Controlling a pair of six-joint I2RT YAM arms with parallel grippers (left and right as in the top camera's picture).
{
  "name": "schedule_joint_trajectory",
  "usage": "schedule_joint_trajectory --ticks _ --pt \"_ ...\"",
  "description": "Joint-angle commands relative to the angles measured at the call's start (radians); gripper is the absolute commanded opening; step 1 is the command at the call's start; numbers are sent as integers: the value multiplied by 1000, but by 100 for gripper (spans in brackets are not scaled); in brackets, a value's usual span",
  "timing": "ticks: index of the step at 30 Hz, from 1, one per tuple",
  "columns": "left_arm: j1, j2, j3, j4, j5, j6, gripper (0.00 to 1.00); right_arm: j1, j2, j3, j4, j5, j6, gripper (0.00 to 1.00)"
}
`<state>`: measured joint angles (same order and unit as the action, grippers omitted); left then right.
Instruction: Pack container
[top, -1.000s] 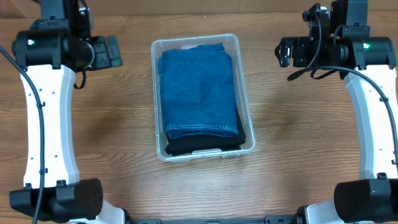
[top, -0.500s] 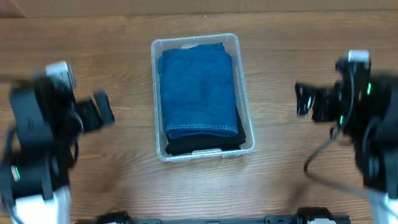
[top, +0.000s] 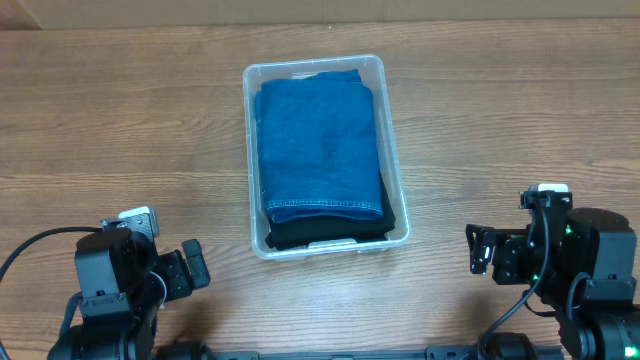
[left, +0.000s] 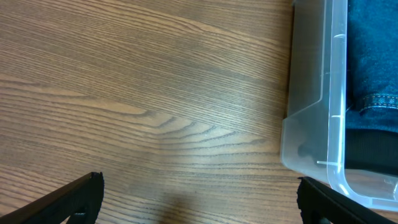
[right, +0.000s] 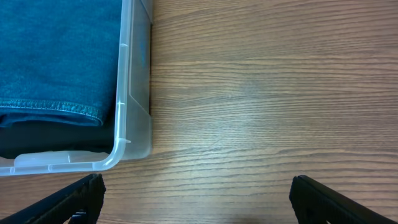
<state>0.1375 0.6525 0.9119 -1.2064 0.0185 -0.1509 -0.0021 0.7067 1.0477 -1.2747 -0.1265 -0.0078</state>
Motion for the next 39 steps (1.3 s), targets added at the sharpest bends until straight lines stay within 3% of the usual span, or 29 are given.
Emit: schedule_joint_trajectory --ticks 1,7,15,19,24,29,32,39 --pt "-1 -5 -5 0 7 5 100 1 -3 -3 3 3 4 100" --pt "-1 -5 -5 0 7 5 100 1 -78 -3 0 55 4 100" --pt "-1 -5 -5 0 7 5 100 1 -315 -8 14 -10 4 100" --pt "-1 -5 -5 0 7 5 100 1 -514 -192 234 -5 -26 100" --pt "-1 -5 -5 0 7 5 100 1 -693 -570 598 -11 -25 100" --pt "-1 -5 -5 0 7 5 100 10 -703 -848 1008 3 -26 100" --pt "-1 -5 -5 0 7 5 100 10 -704 -943 1095 6 -26 100" --pt "-1 -5 -5 0 7 5 100 10 -703 -989 1081 2 -22 100"
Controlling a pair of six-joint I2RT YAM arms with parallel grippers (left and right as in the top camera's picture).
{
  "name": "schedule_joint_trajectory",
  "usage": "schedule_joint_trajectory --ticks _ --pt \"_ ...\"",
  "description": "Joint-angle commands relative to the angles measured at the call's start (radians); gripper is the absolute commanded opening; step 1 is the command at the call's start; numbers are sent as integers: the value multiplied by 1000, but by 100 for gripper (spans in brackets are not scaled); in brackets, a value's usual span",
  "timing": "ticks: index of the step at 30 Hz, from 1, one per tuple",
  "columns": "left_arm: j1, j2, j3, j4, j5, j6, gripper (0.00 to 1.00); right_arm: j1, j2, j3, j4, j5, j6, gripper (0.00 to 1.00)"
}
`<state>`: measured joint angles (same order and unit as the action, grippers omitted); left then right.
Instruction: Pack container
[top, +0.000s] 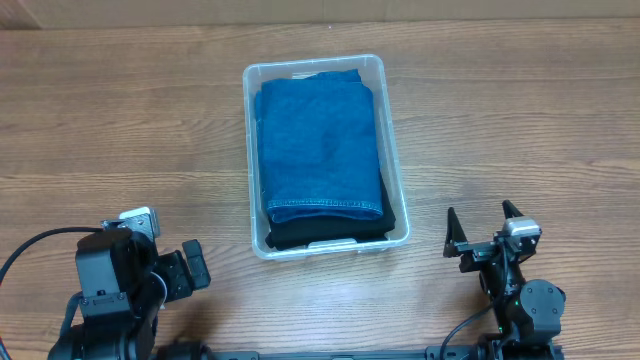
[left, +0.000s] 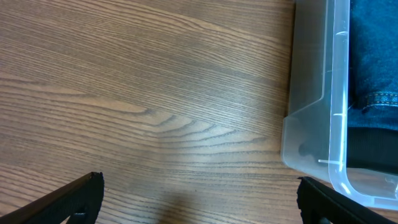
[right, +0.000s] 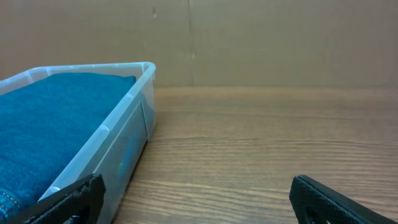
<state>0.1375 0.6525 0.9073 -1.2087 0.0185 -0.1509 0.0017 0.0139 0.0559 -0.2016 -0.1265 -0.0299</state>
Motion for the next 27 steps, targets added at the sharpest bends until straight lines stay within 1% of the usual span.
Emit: schedule_joint_trajectory --ticks 1,18,19,20,22,24,27 --pt "-1 -5 -1 2 7 5 100 6 -11 3 8 2 0 100" --pt "-1 -16 -1 2 6 6 100 6 -11 3 8 2 0 100" --pt "-1 -33 -3 18 -26 17 100 6 -11 3 8 2 0 100" --pt "-1 -66 -21 79 -37 27 100 6 -11 3 8 2 0 100" --pt "-1 -157 -103 237 -15 90 100 6 -11 3 8 2 0 100" --pt "-1 -260 -229 409 10 124 100 6 -11 3 8 2 0 100" --pt "-1 -447 -483 721 41 121 100 6 -11 3 8 2 0 100"
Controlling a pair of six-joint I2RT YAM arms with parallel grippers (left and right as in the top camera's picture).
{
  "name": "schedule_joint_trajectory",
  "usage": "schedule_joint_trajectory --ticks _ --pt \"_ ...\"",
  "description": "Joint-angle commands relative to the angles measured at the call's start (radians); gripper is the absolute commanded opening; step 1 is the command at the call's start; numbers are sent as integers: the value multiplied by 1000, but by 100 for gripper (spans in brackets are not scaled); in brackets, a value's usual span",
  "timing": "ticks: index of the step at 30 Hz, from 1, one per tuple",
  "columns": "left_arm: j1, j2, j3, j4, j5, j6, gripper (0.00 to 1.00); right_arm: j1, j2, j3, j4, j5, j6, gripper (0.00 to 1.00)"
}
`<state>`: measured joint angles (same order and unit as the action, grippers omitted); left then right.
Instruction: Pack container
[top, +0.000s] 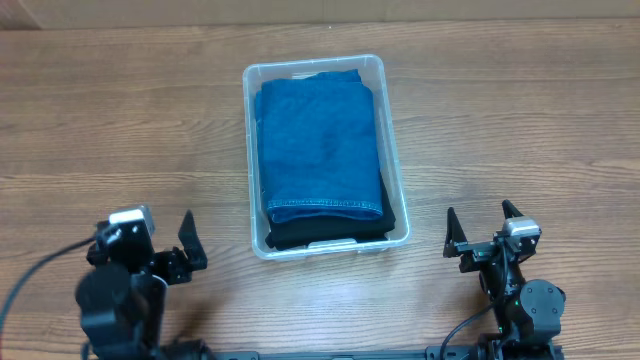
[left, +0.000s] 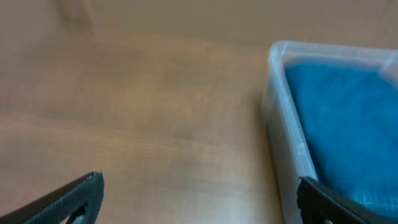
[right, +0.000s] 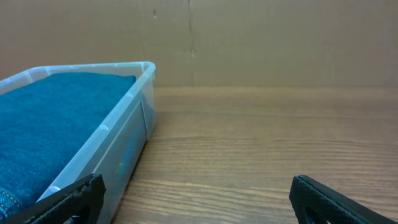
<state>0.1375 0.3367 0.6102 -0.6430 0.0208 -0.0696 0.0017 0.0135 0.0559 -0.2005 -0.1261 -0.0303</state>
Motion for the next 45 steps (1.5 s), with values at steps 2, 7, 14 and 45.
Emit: schedule_joint_trajectory --ticks 2,7,14,45 --pt "-1 -206 -308 323 66 40 100 6 -10 3 6 2 0 100" --pt "-2 -335 -537 637 85 40 100 6 -10 3 7 2 0 100" --pt "-33 -330 -605 577 73 40 100 6 -10 3 6 2 0 100" --pt "-36 -326 -605 574 73 40 100 6 -10 3 7 2 0 100"
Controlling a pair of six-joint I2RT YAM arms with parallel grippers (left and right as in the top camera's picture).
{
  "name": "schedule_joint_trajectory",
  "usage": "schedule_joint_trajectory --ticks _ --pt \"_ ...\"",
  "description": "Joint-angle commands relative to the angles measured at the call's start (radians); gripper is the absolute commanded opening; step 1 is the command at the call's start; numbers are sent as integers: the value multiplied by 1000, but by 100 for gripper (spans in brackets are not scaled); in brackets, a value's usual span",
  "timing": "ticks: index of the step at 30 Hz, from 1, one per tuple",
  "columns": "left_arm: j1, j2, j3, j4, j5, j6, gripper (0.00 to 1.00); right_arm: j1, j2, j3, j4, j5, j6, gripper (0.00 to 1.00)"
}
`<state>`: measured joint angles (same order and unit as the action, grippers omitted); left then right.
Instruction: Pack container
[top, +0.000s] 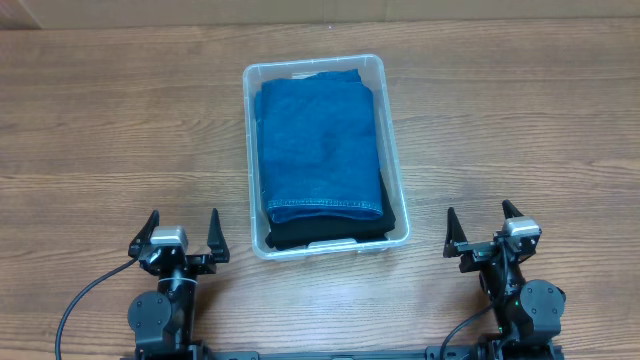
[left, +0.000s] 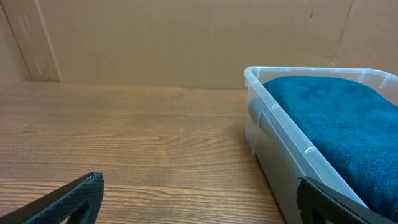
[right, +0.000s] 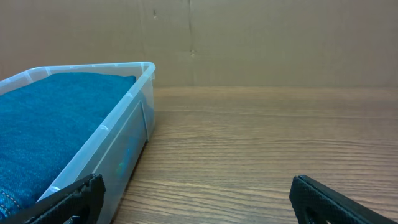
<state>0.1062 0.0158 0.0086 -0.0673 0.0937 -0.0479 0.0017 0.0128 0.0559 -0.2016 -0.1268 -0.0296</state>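
A clear plastic container (top: 394, 150) stands mid-table, holding folded blue jeans (top: 320, 140) on top of a black garment (top: 330, 232). My left gripper (top: 180, 232) sits low at the front left, open and holding nothing, looking along the table at the container (left: 280, 140) and the jeans (left: 336, 118). My right gripper (top: 485, 228) sits low at the front right, open too, with the container (right: 127, 124) and jeans (right: 50, 118) at its left.
The wooden table (top: 520, 120) spreads bare around the container. A brown cardboard wall (left: 186, 37) stands behind the table's far edge, also in the right wrist view (right: 249, 37).
My left arm has settled lower and closer to the front edge, its wrist view now sharp and level along the table. The right arm and the container have not moved.
Both arms stood raised at the front corners with open grippers looking down at the table beside the packed container. Then the right arm was folded low, looking level. Then the left arm was coming down, and now it rests folded low as well.
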Motion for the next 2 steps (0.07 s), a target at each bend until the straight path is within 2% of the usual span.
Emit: schedule_joint_trajectory --ticks 1,2 --pt "-5 -5 -4 -2 0 19 100 6 -10 3 8 2 0 100" --pt "-5 -5 -4 -2 0 19 100 6 -10 3 8 2 0 100"
